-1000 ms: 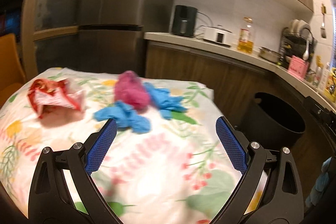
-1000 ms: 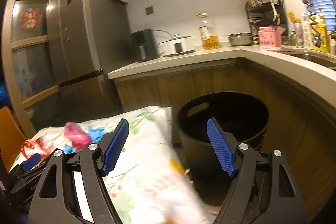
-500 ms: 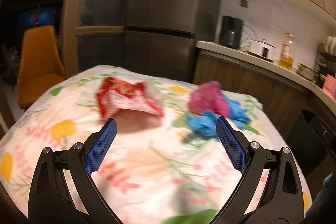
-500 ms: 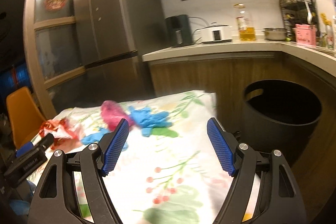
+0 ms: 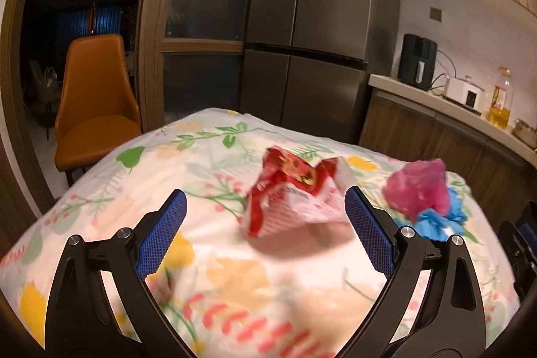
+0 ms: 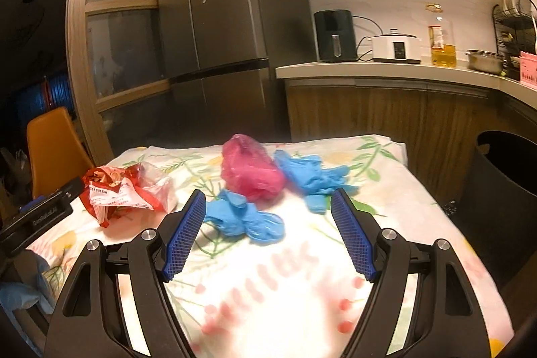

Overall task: Collect trash
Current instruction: 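Grasp the red-white snack bag with the left tool while the right tool grasps the blue glove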

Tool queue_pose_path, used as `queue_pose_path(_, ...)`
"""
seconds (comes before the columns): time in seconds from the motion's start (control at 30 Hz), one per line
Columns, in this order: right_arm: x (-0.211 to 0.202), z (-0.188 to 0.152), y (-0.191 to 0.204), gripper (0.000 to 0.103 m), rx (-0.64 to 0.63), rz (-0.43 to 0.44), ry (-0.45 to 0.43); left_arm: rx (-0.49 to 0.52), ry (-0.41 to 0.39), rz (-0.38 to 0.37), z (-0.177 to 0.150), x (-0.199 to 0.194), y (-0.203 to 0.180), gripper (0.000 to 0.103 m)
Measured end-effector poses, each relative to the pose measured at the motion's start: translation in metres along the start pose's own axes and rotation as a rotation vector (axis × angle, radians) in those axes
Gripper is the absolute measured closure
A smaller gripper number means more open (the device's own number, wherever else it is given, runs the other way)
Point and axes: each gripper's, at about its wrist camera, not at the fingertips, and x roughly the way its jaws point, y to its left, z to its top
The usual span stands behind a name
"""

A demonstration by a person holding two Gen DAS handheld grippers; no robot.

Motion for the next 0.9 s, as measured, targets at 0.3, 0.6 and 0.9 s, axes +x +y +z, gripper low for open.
queue_pose_path(0.3, 0.034, -0.002, 0.02, 0.028, -0.027, -0.003, 0.024, -0.037, 0.109, -0.067, 0.003, 0.043, 0.01, 0.039)
queue_pose_path(0.6, 0.067, -0.006, 0.024, 0.03, -0.013, -0.025, 0.079, -0.094, 0.189, -0.165, -0.008, 0.062, 0.02, 0.08)
queue_pose_path(0.9, 0.094, -0.017, 0.025, 0.048, -0.016, -0.029, 0.177, -0.115, 0.147, -0.199, -0.009, 0.054, 0.022, 0.096)
